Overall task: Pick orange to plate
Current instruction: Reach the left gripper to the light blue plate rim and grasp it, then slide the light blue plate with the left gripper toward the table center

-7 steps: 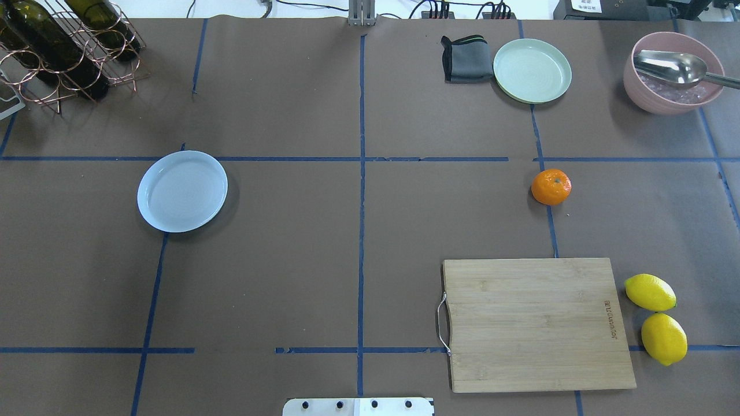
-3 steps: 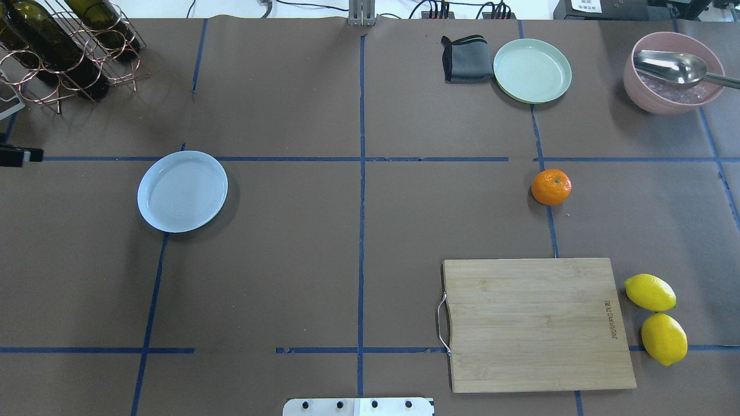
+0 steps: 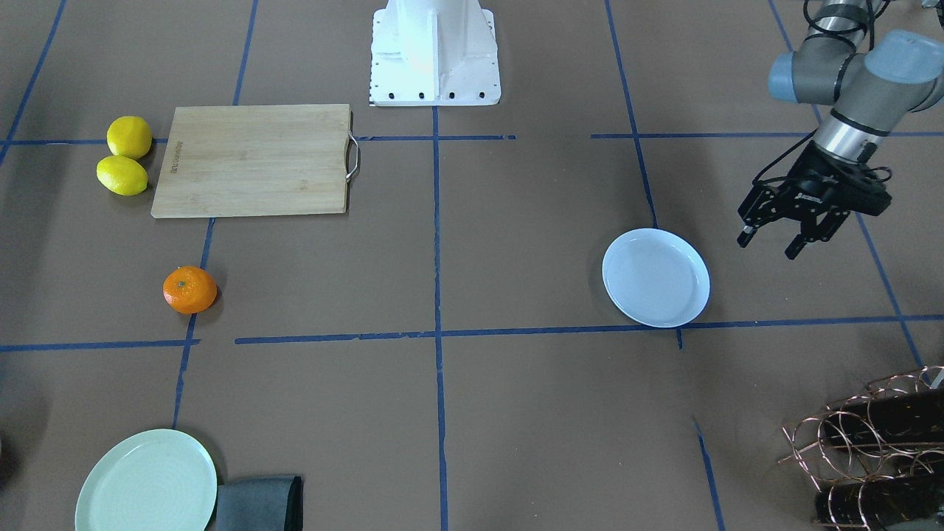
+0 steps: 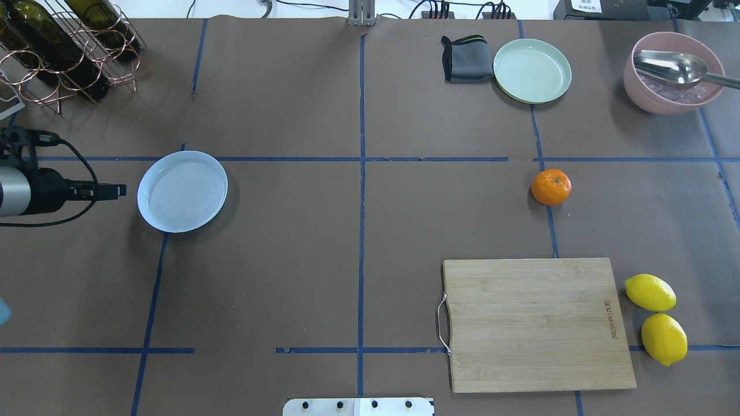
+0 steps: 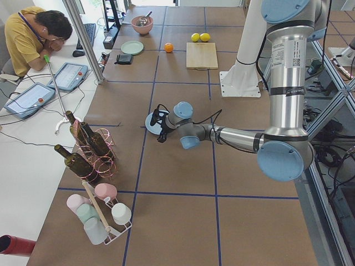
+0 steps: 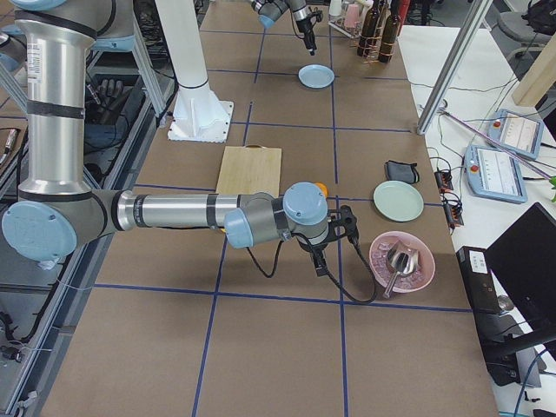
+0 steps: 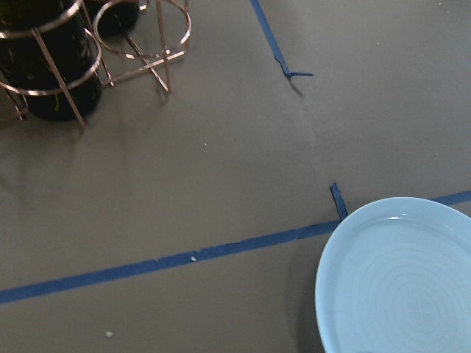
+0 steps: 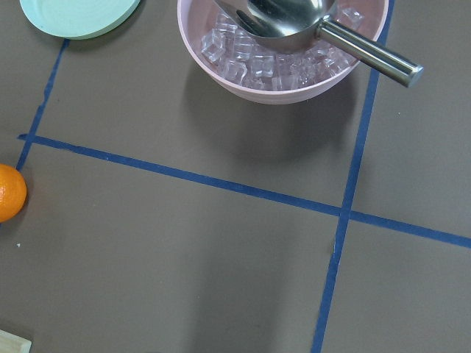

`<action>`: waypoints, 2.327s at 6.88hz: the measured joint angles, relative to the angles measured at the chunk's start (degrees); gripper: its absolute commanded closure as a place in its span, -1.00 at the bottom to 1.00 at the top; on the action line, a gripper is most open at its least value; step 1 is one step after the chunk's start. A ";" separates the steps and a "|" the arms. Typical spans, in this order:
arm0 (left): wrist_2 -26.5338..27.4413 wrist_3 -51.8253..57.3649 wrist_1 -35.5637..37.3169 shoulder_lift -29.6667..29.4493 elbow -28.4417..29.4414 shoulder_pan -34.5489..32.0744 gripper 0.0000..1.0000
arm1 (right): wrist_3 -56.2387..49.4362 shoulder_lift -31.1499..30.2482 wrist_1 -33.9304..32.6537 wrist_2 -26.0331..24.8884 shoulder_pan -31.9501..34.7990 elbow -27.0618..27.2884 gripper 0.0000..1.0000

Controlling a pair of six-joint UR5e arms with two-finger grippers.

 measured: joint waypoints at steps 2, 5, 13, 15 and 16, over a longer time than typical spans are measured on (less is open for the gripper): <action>2.35 -5.56 -0.04 -2.10 2.91 2.73 0.04 | -0.10 -0.08 0.01 0.00 0.00 -0.01 -1.00; 2.43 -7.01 0.06 -5.47 5.34 3.08 0.94 | -0.17 -0.10 -0.01 -0.08 0.00 0.01 -1.00; -0.01 -11.02 13.65 -18.99 1.86 3.31 1.00 | -0.24 -0.32 -0.05 -0.09 0.00 -0.21 -1.00; 1.78 -20.14 22.77 -29.80 3.59 8.19 1.00 | -0.30 -0.55 -0.04 -0.09 0.00 -0.20 -1.00; 5.45 -24.09 24.26 -33.87 6.19 12.08 1.00 | -0.31 -0.70 -0.01 -0.09 0.00 -0.19 -1.00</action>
